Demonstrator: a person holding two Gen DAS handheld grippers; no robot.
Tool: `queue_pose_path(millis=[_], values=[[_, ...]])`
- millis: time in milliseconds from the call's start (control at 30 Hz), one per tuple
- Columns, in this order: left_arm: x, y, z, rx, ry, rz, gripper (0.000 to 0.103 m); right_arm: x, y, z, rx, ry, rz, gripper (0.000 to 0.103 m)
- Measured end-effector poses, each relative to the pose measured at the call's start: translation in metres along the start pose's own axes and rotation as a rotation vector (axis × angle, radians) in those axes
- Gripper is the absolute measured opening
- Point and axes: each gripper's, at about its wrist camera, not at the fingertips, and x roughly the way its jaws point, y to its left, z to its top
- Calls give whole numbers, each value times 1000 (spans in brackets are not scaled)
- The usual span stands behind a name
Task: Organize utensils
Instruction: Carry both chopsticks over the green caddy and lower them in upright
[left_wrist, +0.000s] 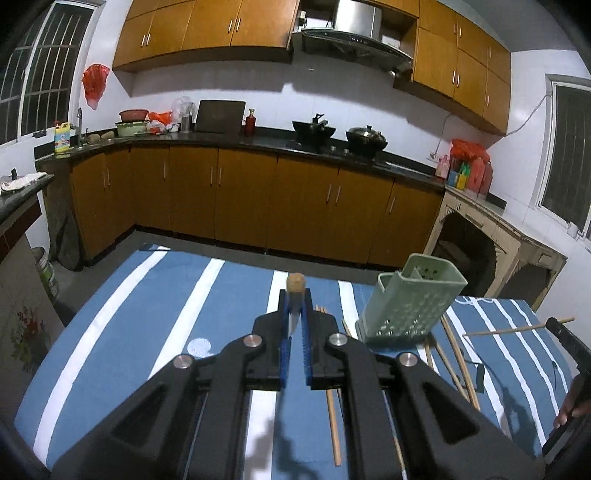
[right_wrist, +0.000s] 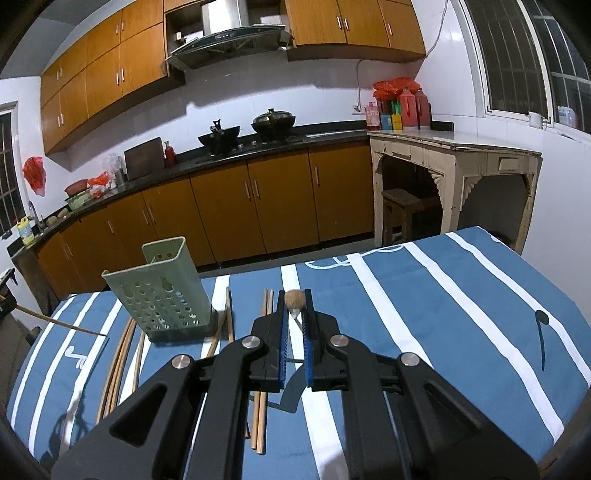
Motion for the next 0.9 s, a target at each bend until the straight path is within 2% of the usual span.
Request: queue_pose_path(millis=[233,400,667,900], values=[[-5,-5,17,27,-28,-3,7,2,-3,16,24,-14,17,8],[-17,-11,44,40,-71,-25,7,-5,1,47,26,-68,42,8],[-42,-29,103,39,-138,-121,7,-35,23,113,43,-220,138,8],[-45,-61,127,92,-115,-210,7,-43,58,141,30,-291,231,8]])
